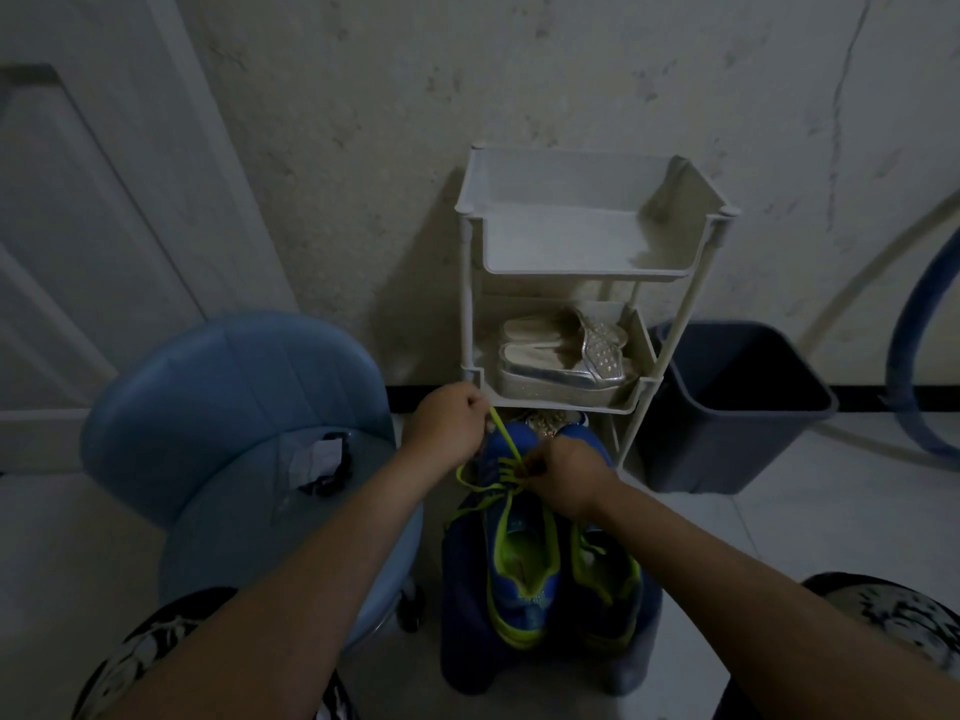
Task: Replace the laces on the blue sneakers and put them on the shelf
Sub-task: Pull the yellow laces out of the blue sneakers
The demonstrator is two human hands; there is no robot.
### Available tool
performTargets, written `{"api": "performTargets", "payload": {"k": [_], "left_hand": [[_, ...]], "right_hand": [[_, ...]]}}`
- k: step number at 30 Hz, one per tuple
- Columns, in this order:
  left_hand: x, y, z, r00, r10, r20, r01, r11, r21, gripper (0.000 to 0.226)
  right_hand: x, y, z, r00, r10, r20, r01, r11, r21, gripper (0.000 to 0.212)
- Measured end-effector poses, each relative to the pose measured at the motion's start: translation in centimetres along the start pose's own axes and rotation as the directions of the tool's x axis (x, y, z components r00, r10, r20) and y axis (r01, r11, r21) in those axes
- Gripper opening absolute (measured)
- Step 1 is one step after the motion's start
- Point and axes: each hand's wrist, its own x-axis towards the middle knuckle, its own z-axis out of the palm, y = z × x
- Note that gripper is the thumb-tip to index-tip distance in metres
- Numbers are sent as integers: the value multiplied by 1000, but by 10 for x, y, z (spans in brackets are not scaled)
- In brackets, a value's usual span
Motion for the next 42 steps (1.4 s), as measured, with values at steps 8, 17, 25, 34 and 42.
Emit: {"api": "performTargets", "payload": {"k": [8,17,25,34,42], "left_hand": [[-6,-6,13,937,215,274,-274,941,198,50],[-8,-10,25,926,100,365,-200,948,248,20],[4,-17,-14,984,-170,61,113,841,528,25],[-7,-21,20,951,-24,309,-106,911,398,29],[-16,-20,40,886,39,461,-132,976,171,27]], "right_hand": [[-3,2,-1,999,9,-41,-3,990,140,12],[-3,1,1,1000,-18,-4,18,991,131,3],[-4,-2,-1,997,-56,53,57,998,-6,28],[-8,-10,6,992,-125,-20,117,964,-239,25],[-5,-6,10,992,-112,-52,97,967,-236,25]]}}
